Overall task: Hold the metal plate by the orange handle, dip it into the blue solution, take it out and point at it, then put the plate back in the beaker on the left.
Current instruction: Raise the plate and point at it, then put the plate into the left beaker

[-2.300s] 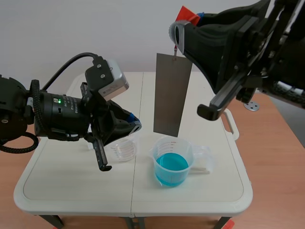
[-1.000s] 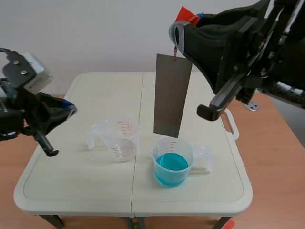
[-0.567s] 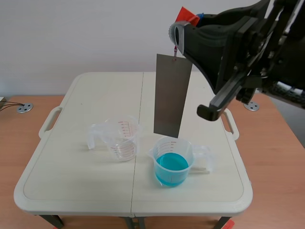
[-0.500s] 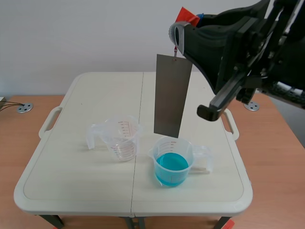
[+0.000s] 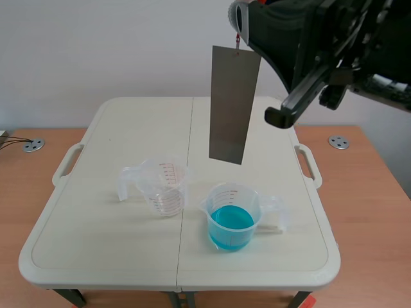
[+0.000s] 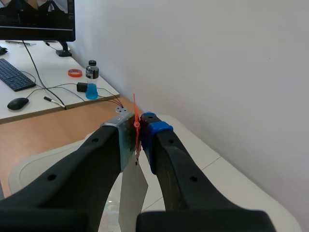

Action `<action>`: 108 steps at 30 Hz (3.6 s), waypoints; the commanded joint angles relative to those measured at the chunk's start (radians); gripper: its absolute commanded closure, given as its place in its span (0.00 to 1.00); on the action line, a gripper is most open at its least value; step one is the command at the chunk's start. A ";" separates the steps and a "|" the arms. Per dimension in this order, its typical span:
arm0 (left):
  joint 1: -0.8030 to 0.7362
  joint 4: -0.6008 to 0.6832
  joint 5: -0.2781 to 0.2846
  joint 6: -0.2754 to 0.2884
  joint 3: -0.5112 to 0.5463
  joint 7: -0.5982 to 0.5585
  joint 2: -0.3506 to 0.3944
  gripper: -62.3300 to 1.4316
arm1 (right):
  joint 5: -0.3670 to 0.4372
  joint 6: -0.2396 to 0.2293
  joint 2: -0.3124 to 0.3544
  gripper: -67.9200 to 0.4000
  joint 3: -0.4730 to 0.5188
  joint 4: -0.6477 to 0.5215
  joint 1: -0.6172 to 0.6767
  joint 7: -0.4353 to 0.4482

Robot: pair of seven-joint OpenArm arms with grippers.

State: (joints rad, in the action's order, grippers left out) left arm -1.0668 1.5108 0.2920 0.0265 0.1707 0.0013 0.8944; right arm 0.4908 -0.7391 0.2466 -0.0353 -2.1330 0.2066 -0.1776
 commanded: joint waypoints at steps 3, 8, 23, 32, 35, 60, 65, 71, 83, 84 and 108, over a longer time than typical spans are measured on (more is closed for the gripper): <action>0.003 -0.013 0.003 0.003 -0.001 -0.011 -0.048 0.95 | 0.018 -0.005 0.011 0.97 -0.034 -0.015 -0.054 -0.012; 0.003 -0.048 0.002 0.040 -0.004 -0.011 -0.103 0.95 | 0.018 0.017 0.011 0.97 -0.076 0.009 -0.112 -0.022; 0.003 -0.112 -0.024 0.086 -0.068 0.018 -0.163 0.95 | 0.019 0.048 0.010 0.97 -0.200 0.185 -0.325 -0.035; 0.003 -0.112 -0.024 0.105 -0.087 0.018 -0.163 0.95 | 0.019 0.051 -0.029 0.97 -0.266 0.336 -0.435 -0.034; 0.003 -0.112 -0.024 0.105 -0.087 0.018 -0.163 0.95 | 0.019 0.051 -0.048 0.97 -0.285 0.386 -0.462 -0.034; 0.004 -0.112 -0.024 0.105 -0.087 0.024 -0.163 0.95 | 0.017 0.051 -0.148 0.97 -0.406 0.642 -0.542 -0.037; 0.004 -0.112 -0.024 0.105 -0.087 0.025 -0.163 0.95 | 0.012 0.050 -0.167 0.97 -0.407 0.685 -0.542 -0.038; 0.004 -0.112 -0.024 0.105 -0.087 0.025 -0.163 0.95 | 0.011 0.050 -0.175 0.97 -0.415 0.724 -0.542 -0.038; 0.004 -0.112 -0.024 0.104 -0.087 0.025 -0.163 0.95 | 0.011 0.050 -0.175 0.97 -0.418 0.783 -0.541 -0.033; 0.004 -0.112 -0.024 0.104 -0.087 0.025 -0.163 0.95 | 0.012 0.050 -0.175 0.97 -0.418 0.790 -0.541 -0.028; 0.004 -0.112 -0.024 0.105 -0.087 0.025 -0.163 0.95 | 0.011 0.050 -0.206 0.97 -0.460 0.965 -0.539 0.034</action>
State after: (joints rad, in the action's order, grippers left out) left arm -1.0637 1.3853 0.2623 0.1314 0.0811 0.0326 0.7319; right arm 0.4873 -0.6884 0.0444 -0.4892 -1.1671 -0.3046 -0.1619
